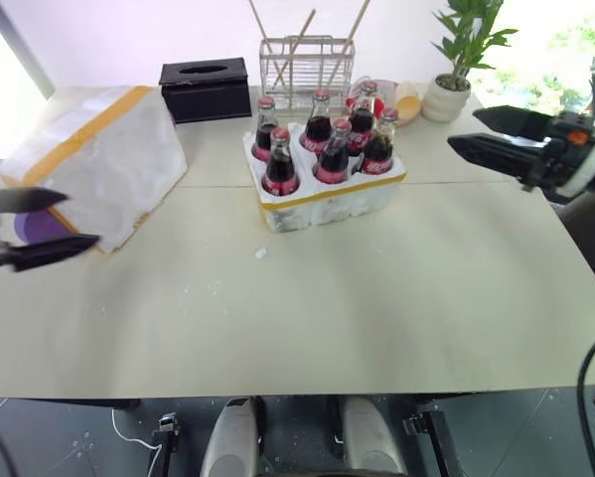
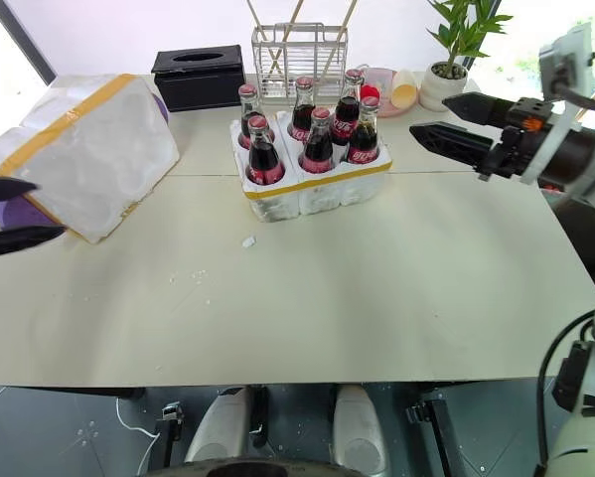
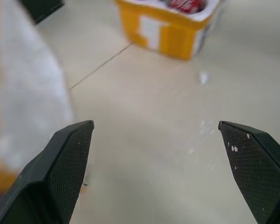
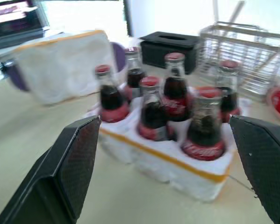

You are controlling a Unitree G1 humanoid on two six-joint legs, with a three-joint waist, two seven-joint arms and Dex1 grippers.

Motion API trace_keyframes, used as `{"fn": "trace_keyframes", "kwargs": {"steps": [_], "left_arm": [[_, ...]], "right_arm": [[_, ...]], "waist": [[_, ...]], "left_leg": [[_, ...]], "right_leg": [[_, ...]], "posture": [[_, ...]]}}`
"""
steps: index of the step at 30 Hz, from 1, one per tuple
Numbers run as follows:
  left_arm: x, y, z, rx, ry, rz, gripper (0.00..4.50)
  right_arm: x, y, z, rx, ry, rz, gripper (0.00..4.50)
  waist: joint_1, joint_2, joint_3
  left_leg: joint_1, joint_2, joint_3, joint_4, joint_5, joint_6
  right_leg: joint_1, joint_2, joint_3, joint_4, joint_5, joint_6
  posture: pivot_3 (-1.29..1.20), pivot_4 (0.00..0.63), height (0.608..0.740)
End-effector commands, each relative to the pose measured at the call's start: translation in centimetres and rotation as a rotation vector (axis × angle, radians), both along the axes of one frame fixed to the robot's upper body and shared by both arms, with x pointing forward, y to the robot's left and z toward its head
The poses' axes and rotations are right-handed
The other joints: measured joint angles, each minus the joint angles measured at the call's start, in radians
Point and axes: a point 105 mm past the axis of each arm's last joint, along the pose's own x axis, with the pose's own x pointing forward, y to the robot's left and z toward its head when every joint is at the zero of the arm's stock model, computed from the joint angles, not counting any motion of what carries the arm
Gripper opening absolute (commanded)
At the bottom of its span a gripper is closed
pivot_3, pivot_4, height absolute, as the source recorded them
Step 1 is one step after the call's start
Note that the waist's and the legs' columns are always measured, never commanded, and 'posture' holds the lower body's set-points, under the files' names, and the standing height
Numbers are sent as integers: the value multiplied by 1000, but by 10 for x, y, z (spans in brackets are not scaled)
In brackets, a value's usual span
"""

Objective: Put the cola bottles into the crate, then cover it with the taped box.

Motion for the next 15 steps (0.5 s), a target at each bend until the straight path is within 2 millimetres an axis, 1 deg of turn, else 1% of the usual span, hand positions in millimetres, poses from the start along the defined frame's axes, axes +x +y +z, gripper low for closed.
{"fn": "trace_keyframes", "kwargs": {"steps": [1, 2, 5, 8, 9, 11, 12, 15], "left_arm": [[-10, 47, 17, 103, 47, 107, 4500], [-9, 56, 14, 123, 76, 120, 4500], [1, 72, 9, 131, 119, 146, 4500], [14, 83, -7, 169, 174, 153, 4500], [22, 84, -12, 171, 184, 159, 4500], [42, 83, -20, 168, 210, 162, 4500], [52, 82, -23, 178, 226, 163, 4500], [76, 79, -26, 190, 262, 202, 4500]], "right_arm": [[-48, 29, 27, -4, -68, 276, 4460], [-54, 35, 28, -19, -75, 313, 4460], [-54, 43, 26, -51, -95, 322, 4460], [-55, 48, 25, -43, -100, 333, 4460], [-55, 50, 24, -43, -100, 335, 4460], [-56, 52, 20, -48, -102, 332, 4460], [-57, 53, 19, -53, -104, 325, 4460], [-58, 53, 14, -62, -108, 294, 4460]], "waist": [[1, 0, 0], [3, 0, 0], [8, 0, 0], [9, -1, -1], [11, -1, -1], [17, -2, -1], [24, -2, -1], [33, -6, -2]], "left_leg": [[0, 1, 0, 0, 0, -1], [0, 2, 1, 0, -1, -1], [-1, 2, 5, -5, -1, -2], [-3, 3, 8, -8, 0, 0], [-6, 2, 10, -8, 0, 0], [-6, 2, 12, -8, 1, 0], [-6, 2, 12, -8, 1, 0], [-5, 3, 12, -6, 1, 0]], "right_leg": [[-2, 0, 0, 0, 0, -1], [-5, 0, -1, -1, 0, -1], [-9, -3, -1, -2, 0, -1], [-10, -3, 0, -3, 1, -1], [-11, -3, 0, -2, 1, -1], [-11, -2, 0, 0, 1, 0], [-11, -1, 0, 1, 3, 4], [-11, 1, 0, 3, 4, 5]], "posture": [[0, 150, 740], [0, 150, 740], [0, 150, 740], [0, 150, 740], [0, 150, 740], [0, 150, 740], [0, 150, 740], [0, 150, 740]]}}
